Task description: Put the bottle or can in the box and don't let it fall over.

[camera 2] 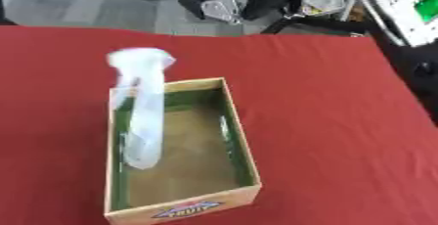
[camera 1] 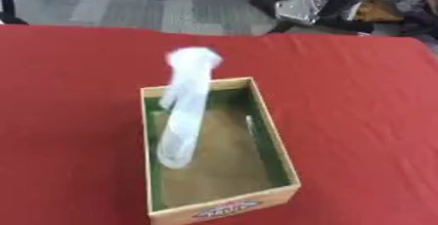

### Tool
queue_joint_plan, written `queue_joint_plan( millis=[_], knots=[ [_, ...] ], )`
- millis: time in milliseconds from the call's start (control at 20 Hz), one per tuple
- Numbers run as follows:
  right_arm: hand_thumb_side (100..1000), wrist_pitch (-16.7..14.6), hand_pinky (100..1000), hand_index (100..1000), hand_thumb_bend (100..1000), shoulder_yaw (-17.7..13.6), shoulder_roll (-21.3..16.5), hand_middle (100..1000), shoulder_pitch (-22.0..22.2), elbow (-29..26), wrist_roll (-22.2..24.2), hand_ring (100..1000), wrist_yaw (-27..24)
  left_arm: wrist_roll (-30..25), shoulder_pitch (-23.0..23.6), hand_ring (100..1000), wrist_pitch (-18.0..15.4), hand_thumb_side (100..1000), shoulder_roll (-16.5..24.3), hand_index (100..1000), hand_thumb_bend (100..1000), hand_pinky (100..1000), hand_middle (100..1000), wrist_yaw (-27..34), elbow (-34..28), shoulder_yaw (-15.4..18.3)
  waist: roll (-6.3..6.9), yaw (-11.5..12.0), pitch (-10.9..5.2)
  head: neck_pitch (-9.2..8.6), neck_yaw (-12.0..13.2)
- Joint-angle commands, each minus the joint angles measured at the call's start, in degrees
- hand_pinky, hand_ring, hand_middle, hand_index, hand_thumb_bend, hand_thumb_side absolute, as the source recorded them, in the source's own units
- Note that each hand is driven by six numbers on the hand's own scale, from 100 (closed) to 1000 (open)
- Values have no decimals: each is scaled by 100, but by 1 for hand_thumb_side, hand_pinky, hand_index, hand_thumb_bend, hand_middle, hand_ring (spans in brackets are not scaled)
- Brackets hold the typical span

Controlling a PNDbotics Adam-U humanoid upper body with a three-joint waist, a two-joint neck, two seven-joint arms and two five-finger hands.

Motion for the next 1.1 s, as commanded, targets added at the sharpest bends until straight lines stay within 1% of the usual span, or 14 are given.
queue_joint_plan(
  millis=[50, 250, 400, 500, 550, 600, 700, 800, 850, 1050, 1100],
  knots=[
    [100, 44, 808, 776, 494, -72, -53, 752, -82, 14, -109, 764, -14, -15, -54, 701, -5, 664, 68, 708, 100, 638, 740, 13, -79, 55, 36, 3, -67, -37, -3],
    [100, 53, 806, 772, 490, -158, -43, 742, -83, 45, -269, 757, -100, -15, -46, 701, -5, 664, 66, 708, 100, 638, 740, 12, -76, 57, 39, -4, -76, -35, 6],
    [105, 57, 802, 768, 444, -334, -72, 734, -60, 58, -521, 751, -200, -12, -31, 702, -6, 663, 66, 708, 100, 638, 740, 9, -73, 63, 46, -30, -91, -36, 24],
    [131, 70, 800, 765, 384, -495, -132, 730, -7, 62, -768, 748, -290, -6, -16, 702, -9, 660, 74, 708, 100, 638, 740, 5, -71, 72, 55, -50, -105, -26, 40],
    [158, 92, 799, 765, 335, -590, -182, 729, 39, 64, -927, 748, -337, -2, -6, 702, -13, 659, 84, 708, 100, 638, 740, 2, -71, 78, 63, -59, -111, -21, 48],
    [211, 136, 799, 769, 259, -685, -250, 731, 101, 70, -1104, 749, -368, 3, 3, 702, -17, 657, 96, 708, 100, 639, 740, -2, -72, 83, 71, -68, -113, -15, 60],
    [281, 259, 802, 782, 151, -850, -399, 741, 261, 100, -1437, 760, -408, 16, 23, 703, -26, 656, 111, 709, 100, 639, 740, -10, -73, 97, 87, -81, -117, 4, 81],
    [296, 375, 802, 788, 109, -1023, -525, 746, 455, 178, -1783, 766, -521, 33, 44, 703, -31, 657, 110, 708, 100, 639, 740, -16, -70, 115, 102, -94, -117, 4, 110],
    [272, 419, 801, 790, 111, -1105, -572, 746, 555, 231, -1964, 766, -586, 41, 50, 703, -32, 657, 106, 708, 100, 639, 740, -18, -67, 123, 111, -100, -115, -2, 129],
    [262, 527, 796, 798, 157, -1367, -627, 747, 945, 438, -2728, 769, -868, 48, 50, 705, -35, 655, 93, 709, 100, 639, 740, -17, -65, 130, 149, -110, -105, -28, 171],
    [247, 522, 795, 801, 195, -1413, -622, 746, 1019, 457, -2904, 769, -943, 45, 50, 705, -35, 654, 93, 709, 100, 639, 740, -17, -64, 129, 161, -110, -105, -29, 179]
  ],
)
